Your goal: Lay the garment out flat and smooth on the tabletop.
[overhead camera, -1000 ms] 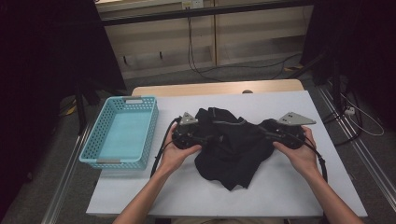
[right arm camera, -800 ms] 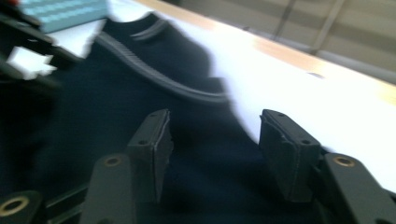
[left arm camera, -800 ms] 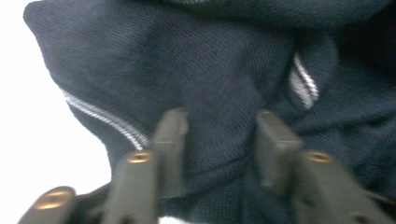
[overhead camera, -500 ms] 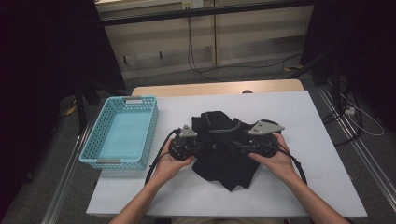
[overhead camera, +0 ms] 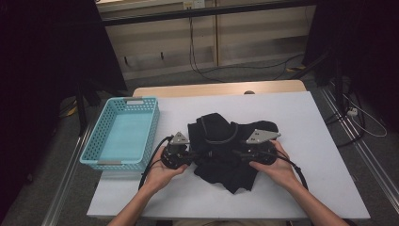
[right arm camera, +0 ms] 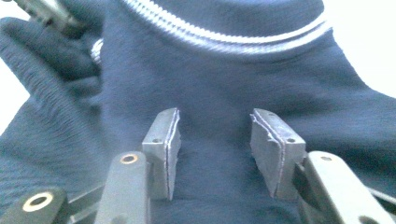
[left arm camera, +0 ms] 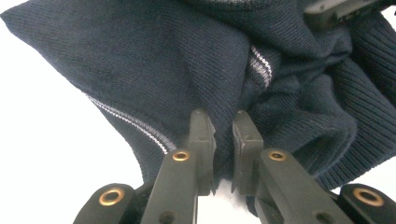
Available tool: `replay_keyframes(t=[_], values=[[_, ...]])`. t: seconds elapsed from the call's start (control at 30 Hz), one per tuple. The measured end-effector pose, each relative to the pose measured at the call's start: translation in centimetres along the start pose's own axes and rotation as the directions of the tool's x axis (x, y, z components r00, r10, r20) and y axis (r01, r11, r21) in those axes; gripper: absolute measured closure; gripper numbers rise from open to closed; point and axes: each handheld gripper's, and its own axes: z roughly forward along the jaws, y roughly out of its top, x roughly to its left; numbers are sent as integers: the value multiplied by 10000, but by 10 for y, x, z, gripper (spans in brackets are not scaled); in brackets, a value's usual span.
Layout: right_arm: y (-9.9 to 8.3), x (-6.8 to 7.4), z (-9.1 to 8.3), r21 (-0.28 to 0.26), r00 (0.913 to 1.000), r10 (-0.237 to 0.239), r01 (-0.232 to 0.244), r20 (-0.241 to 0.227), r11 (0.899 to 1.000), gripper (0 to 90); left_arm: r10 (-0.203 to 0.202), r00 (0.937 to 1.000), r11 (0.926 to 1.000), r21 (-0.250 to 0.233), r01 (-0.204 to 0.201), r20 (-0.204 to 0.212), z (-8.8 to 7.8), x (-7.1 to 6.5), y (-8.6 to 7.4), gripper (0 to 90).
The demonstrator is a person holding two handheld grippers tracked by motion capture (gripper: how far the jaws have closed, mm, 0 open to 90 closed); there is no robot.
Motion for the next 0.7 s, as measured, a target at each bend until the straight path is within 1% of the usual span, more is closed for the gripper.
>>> replay_keyframes(t=[0.03,0.07,0.1,0.13,0.17,0.23,0.27,0.3,0.33,0.37,0.4,0.43,0.47,0.5,0.57,0.6,0.63,0.67,0.7], values=[[1,-3,-1,-127,9998,48,-46,197,9999,467,-31,10000,10000,-11,31,-5,0,1,0,817],[1,-3,-1,-127,9998,48,-46,197,9999,467,-52,10000,10000,-19,52,5,0,1,1,817],[4,-8,-4,-408,9987,207,-188,463,9990,428,-146,9999,9998,-109,146,-5,1,2,2,817],[4,-8,-4,-408,9987,207,-188,463,9990,428,-146,9999,9998,-109,146,-5,1,2,2,817],[10,-13,-5,-630,9977,298,-259,617,9977,367,-153,9999,9996,-230,151,-56,2,3,3,817],[17,-14,-4,-876,9974,262,-203,670,9959,310,-101,9999,9996,-259,98,-116,3,4,5,817],[22,-13,-2,-994,9980,221,-161,592,9949,307,-101,9999,9996,-259,98,-116,3,4,5,816],[26,-12,0,-1085,9987,170,-117,482,9940,305,-150,9997,9992,-369,143,-187,3,4,5,816],[26,-12,0,-1085,9987,170,-117,482,9940,305,-150,9997,9992,-369,143,-187,3,4,5,816],[31,-9,2,-1180,9993,38,5,360,9930,300,-212,9995,9989,-417,203,-226,3,4,6,816],[41,-1,8,-1225,9997,-242,253,107,9921,309,-212,9995,9990,-399,203,-219,3,5,7,816],[46,3,12,-1178,9991,-417,416,10,9922,322,-212,9995,9990,-399,203,-219,3,5,7,815],[51,7,16,-1155,9987,-500,487,-81,9921,324,-329,9992,9985,-448,318,-236,4,6,7,816],[55,10,20,-1118,9982,-596,580,-115,9920,327,-320,9992,9986,-427,310,-233,4,6,7,816],[63,15,28,-1141,9972,-669,626,-337,9915,339,-332,9992,9985,-450,322,-220,4,6,7,815],[64,17,33,-1015,9966,-713,669,-401,9926,344,-332,9992,9985,-450,322,-220,4,6,7,816],[64,17,33,-1015,9966,-713,669,-401,9926,344,-311,9991,9987,-417,298,-291,4,6,7,816],[63,19,43,-697,9944,-940,906,-480,9935,376,-310,9991,9987,-416,298,-287,3,6,7,815],[60,19,47,-526,9936,-1007,980,-509,9938,423,-303,9991,9986,-433,290,-306,3,7,7,816]])
